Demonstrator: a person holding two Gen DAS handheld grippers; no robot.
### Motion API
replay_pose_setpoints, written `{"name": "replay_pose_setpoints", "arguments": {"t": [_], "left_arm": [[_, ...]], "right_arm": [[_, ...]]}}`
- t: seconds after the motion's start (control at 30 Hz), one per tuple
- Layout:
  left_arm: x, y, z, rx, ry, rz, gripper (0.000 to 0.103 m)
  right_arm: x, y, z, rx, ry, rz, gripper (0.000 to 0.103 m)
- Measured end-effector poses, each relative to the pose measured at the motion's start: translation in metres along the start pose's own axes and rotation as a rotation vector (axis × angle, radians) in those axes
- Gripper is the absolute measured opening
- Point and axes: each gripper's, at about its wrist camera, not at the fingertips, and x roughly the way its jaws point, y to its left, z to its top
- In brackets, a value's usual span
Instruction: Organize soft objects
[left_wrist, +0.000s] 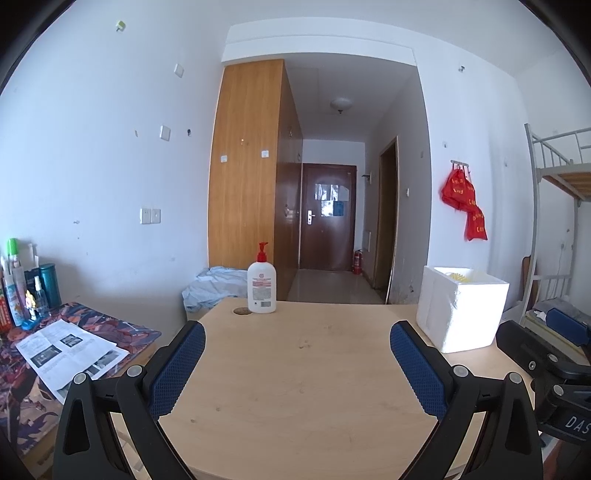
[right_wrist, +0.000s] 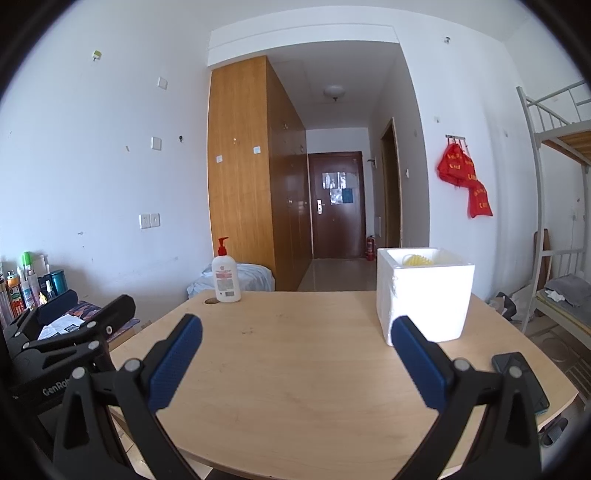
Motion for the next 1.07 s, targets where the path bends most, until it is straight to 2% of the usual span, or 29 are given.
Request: {"name": "replay_pose_setpoints", "arguments": {"t": [1.07], "left_arm": [[-0.0030, -0.0025, 0.0018, -0.006, -0.010, 0.013, 0.100]], "right_arm": [[0.0027, -0.0002, 0.0007, -0.004, 0.003, -0.003, 0.103]]}}
